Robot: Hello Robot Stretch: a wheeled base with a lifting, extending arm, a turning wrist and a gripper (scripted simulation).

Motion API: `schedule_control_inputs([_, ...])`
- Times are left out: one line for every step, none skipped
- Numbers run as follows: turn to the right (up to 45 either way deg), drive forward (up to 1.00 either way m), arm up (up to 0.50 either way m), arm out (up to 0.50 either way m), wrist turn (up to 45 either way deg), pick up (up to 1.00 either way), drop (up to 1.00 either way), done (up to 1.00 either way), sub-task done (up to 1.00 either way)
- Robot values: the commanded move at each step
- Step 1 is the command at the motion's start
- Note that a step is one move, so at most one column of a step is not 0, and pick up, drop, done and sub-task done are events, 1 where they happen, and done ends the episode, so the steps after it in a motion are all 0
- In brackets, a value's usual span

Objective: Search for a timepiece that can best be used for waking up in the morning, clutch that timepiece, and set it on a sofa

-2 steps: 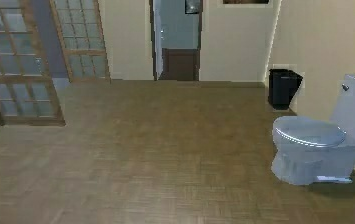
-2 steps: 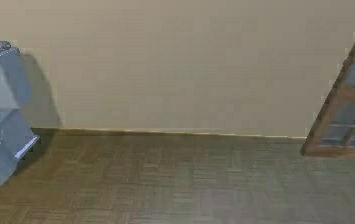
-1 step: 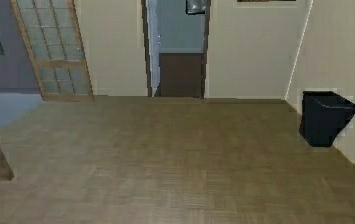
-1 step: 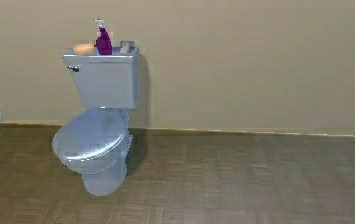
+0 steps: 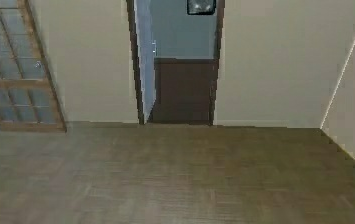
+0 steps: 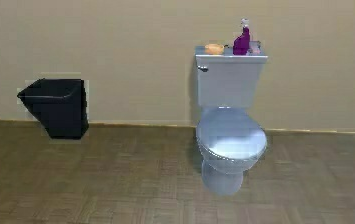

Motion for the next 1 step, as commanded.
schedule_control_inputs([0.0,1.00,0.00,0.00,0.0,0.00,0.00,0.00,0.00])
